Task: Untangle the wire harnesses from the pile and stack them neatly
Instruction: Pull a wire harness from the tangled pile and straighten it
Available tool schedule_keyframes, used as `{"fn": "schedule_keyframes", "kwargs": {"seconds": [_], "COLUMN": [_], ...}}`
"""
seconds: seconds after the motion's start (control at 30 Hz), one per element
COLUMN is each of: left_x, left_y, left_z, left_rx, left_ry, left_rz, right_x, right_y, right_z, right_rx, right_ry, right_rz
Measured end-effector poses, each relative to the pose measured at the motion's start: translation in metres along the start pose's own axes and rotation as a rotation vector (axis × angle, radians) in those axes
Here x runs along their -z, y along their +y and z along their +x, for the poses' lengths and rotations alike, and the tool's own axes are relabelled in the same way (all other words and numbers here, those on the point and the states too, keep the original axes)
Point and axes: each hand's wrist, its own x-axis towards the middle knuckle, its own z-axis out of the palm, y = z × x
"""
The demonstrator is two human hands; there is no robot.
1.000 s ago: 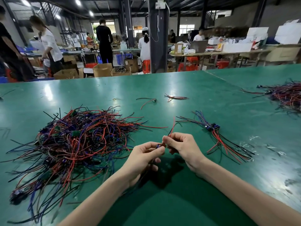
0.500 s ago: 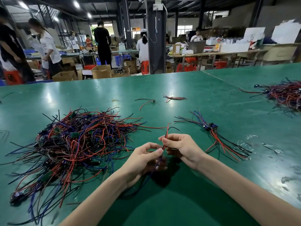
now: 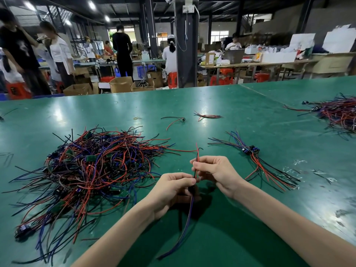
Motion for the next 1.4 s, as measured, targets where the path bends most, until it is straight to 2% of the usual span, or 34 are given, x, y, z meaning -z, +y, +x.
{"fn": "schedule_keyframes", "kwargs": {"seconds": [0.2,0.5,0.67,0.83,1.0,1.13,1.4], "left_x": [-0.004,-0.01,-0.007,-0.006,-0.006,-0.007,-0.008], "left_y": [0.0,-0.005,-0.004,-0.004,-0.004,-0.005,-0.004], "left_z": [0.001,0.004,0.003,0.003,0.003,0.0,-0.002], "left_rx": [0.027,-0.036,-0.039,-0.001,-0.013,0.019,-0.004], "left_ry": [0.047,0.087,0.081,0.018,0.051,0.091,0.093], "left_rz": [0.049,0.098,0.098,0.027,0.063,0.098,0.094], "right_x": [0.01,0.011,0.011,0.021,0.036,0.038,0.039], "right_y": [-0.01,-0.007,-0.005,-0.01,-0.011,-0.01,-0.019], "right_z": [0.008,0.01,0.011,0.019,0.025,0.024,0.02], "right_rx": [0.013,0.019,0.029,0.047,0.052,0.049,0.049], "right_ry": [0.117,0.083,0.105,0.225,0.33,0.277,0.184], "right_rz": [0.126,0.194,0.16,0.116,-0.021,-0.059,0.231]}}
